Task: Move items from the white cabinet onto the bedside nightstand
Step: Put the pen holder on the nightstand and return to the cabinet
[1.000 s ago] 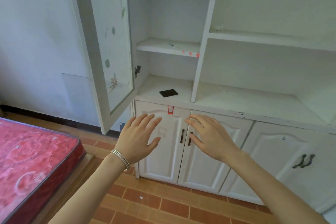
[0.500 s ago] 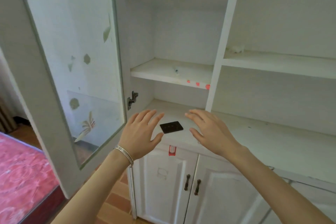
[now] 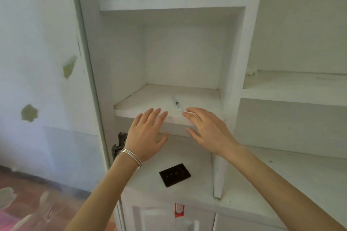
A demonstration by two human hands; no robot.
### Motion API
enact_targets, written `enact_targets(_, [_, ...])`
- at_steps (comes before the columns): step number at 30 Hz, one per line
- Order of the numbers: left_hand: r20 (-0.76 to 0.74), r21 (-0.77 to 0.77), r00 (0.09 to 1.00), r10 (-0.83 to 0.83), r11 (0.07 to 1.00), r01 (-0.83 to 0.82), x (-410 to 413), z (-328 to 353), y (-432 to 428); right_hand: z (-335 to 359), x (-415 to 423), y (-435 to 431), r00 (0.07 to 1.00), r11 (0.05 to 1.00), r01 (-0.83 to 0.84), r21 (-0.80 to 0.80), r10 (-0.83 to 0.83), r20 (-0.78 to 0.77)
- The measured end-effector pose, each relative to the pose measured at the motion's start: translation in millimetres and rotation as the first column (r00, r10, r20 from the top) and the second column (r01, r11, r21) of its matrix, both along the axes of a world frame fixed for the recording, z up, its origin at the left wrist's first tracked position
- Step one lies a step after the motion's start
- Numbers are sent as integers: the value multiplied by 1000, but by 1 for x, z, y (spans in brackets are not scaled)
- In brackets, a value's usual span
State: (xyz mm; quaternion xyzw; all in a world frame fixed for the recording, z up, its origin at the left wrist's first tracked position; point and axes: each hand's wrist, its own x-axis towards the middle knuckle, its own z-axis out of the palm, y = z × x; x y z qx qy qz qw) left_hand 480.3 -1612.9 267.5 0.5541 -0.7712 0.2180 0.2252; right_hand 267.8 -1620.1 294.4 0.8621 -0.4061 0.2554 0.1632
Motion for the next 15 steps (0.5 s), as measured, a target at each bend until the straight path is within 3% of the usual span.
enact_targets(11, [34, -17, 998, -53, 998, 54, 22, -13, -40, 9, 25, -59, 987, 971, 77, 227, -42, -155])
enact_targets(15, [44, -17, 998, -33, 999, 34, 21, -12, -39, -1, 16, -58, 994, 993, -113, 25, 113, -7])
